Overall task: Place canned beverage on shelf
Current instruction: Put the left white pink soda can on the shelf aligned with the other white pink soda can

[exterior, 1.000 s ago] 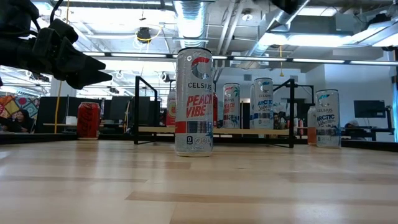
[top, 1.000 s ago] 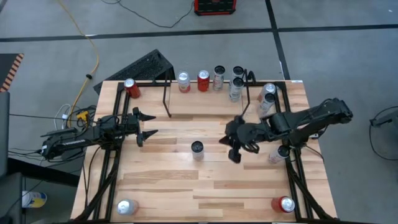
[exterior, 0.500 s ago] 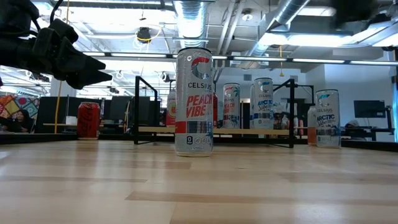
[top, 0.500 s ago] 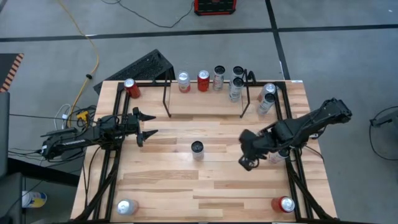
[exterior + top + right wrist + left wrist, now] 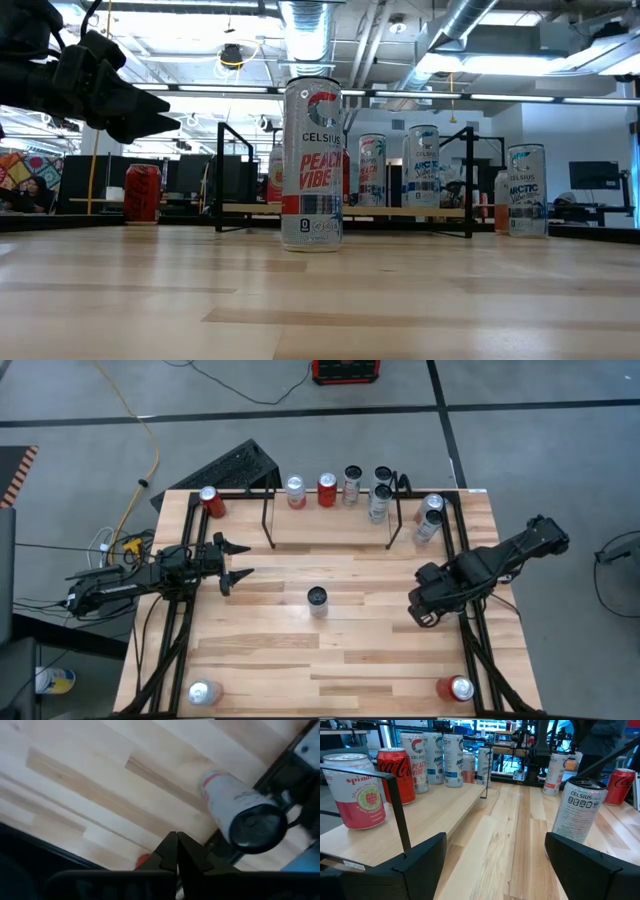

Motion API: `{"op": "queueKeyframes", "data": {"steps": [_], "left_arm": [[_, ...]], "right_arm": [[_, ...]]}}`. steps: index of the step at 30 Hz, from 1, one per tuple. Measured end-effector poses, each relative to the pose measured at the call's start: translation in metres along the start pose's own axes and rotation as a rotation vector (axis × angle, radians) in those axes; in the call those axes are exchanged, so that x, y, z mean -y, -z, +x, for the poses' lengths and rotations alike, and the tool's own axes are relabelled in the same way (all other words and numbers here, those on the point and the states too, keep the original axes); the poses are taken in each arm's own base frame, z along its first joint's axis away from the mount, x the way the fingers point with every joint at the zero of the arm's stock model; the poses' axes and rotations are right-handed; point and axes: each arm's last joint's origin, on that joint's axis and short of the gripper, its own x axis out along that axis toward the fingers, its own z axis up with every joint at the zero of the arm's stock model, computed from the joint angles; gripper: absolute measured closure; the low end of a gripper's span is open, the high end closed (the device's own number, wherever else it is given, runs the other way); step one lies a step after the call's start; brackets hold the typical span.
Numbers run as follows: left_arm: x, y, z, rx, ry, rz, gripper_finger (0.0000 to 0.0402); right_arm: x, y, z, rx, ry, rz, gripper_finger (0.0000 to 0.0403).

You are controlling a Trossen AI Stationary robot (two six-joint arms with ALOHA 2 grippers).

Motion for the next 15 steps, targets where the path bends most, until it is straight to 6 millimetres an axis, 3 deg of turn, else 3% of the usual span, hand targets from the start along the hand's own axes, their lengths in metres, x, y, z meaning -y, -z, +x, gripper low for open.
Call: {"op": "queueKeyframes", "data": {"steps": [8, 15], "left_arm": [[0.0, 0.0, 0.0, 0.0, 0.001, 0.0, 0.0078], [0.0, 0.0, 0.0, -0.001, 0.001, 0.0, 0.0078]], "right_arm": [[-0.005, 0.017, 0.007, 0.0, 0.031, 0.291, 0.0332], [-0.015, 0.061, 0.025, 0.035, 0.116, 0.46, 0.0329]]}}
